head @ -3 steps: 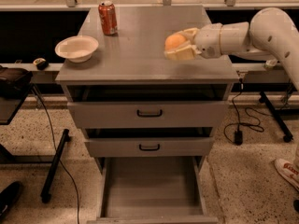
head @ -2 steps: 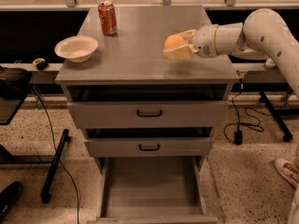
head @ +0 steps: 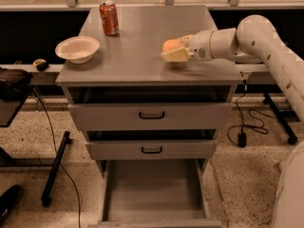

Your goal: Pick orange from bottom drawer and place on counter

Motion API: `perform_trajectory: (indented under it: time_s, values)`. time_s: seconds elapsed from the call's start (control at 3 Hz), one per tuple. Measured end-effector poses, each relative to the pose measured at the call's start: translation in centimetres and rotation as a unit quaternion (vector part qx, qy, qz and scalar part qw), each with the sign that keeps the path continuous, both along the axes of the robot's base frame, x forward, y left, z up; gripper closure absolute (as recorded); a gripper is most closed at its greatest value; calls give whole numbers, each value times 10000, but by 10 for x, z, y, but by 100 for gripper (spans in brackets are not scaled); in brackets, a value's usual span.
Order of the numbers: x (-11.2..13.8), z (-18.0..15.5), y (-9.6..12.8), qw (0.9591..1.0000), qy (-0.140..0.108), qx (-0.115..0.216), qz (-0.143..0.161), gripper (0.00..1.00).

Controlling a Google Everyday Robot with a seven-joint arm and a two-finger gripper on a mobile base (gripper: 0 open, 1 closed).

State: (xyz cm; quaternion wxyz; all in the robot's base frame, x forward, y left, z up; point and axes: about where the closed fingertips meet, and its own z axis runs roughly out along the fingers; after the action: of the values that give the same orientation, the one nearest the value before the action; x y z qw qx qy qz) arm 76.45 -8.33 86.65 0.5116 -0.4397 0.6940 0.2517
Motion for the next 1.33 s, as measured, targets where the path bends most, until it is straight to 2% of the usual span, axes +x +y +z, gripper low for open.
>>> perform_trajectory:
  time_s: [0.33,0.67,1.0,1.33]
  values:
    - [4,-11,-1,9998,200,-71,-63,53]
    - [4,-12,-1,9997,216,-75,-69,22]
    - [4,-12,-1,9997,216,-75,-69,0]
    - [4,-12,0,9997,219,-73,-55,0]
